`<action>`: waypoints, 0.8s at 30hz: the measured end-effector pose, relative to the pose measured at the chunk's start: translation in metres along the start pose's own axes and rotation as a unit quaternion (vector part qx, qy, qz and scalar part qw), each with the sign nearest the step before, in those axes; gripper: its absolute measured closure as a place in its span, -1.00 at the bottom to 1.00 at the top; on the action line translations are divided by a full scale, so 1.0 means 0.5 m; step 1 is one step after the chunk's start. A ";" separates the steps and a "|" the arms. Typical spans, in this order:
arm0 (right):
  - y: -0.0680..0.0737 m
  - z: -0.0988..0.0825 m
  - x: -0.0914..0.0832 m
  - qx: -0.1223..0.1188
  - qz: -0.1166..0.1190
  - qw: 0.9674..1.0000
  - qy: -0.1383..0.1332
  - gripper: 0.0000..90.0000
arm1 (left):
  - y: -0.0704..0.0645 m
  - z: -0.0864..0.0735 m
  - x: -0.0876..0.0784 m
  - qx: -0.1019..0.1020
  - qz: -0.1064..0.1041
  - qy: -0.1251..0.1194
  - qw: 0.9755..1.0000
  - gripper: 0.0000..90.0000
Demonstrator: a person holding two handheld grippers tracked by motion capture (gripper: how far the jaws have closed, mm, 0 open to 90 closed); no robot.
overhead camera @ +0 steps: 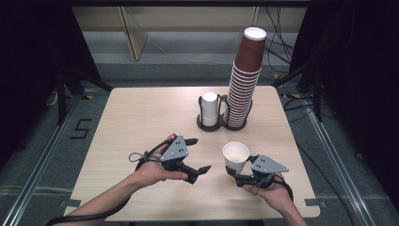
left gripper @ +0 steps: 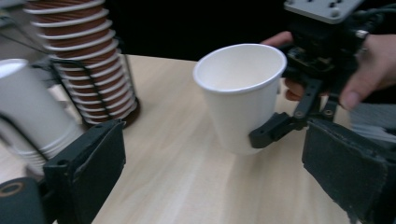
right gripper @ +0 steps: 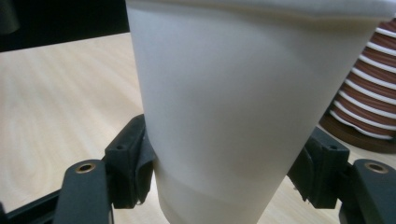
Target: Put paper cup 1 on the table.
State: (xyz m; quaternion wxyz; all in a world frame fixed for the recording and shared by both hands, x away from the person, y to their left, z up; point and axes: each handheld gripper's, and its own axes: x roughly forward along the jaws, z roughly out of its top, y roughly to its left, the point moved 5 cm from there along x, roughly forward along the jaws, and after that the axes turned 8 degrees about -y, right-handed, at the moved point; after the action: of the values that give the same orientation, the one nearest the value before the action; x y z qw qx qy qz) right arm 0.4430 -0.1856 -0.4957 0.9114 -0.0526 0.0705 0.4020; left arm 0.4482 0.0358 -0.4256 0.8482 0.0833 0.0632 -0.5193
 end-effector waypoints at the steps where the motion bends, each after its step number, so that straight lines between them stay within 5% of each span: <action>1: -0.002 -0.002 -0.002 0.015 -0.008 1.000 0.004 -0.30 | 0.002 -0.003 -0.004 -0.001 0.014 -0.007 1.000 -0.87; 5: -0.021 -0.009 -0.001 0.029 -0.042 0.999 0.003 -0.30 | 0.015 -0.011 -0.022 -0.034 0.078 -0.032 0.996 -0.87; 6: -0.024 -0.011 0.000 0.036 -0.053 0.998 0.005 -0.30 | 0.019 -0.014 -0.027 -0.040 0.099 -0.035 0.994 -0.86; 7: -0.034 -0.012 -0.001 0.019 -0.056 0.998 0.007 -0.30 | 0.024 -0.017 -0.032 -0.048 0.116 -0.037 0.991 -0.85; 8: -0.032 -0.014 0.002 0.040 -0.054 0.998 0.007 -0.31 | 0.029 -0.021 -0.036 -0.055 0.130 -0.040 0.989 -0.84; 10: -0.039 -0.019 -0.001 0.036 -0.071 0.997 0.017 -0.31 | 0.038 -0.026 -0.046 -0.060 0.156 -0.044 0.985 -0.84; 15: -0.057 -0.028 -0.002 0.036 -0.093 0.995 0.016 -0.31 | 0.051 -0.041 -0.072 -0.067 0.186 -0.054 0.979 -0.83; 18: -0.061 -0.030 -0.003 0.049 -0.094 0.994 0.017 -0.31 | 0.057 -0.057 -0.086 -0.074 0.197 -0.051 0.976 -0.83; 24: -0.079 -0.042 -0.006 0.038 -0.114 0.992 0.036 -0.31 | 0.067 -0.083 -0.107 -0.082 0.212 -0.042 0.973 -0.83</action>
State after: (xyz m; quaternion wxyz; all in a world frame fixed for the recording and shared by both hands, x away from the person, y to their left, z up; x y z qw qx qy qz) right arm 0.4683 -0.2173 -0.5146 0.9495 -0.0402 0.1120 0.2905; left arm 0.4527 0.1061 -0.4534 0.9447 0.0032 0.0512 -0.3240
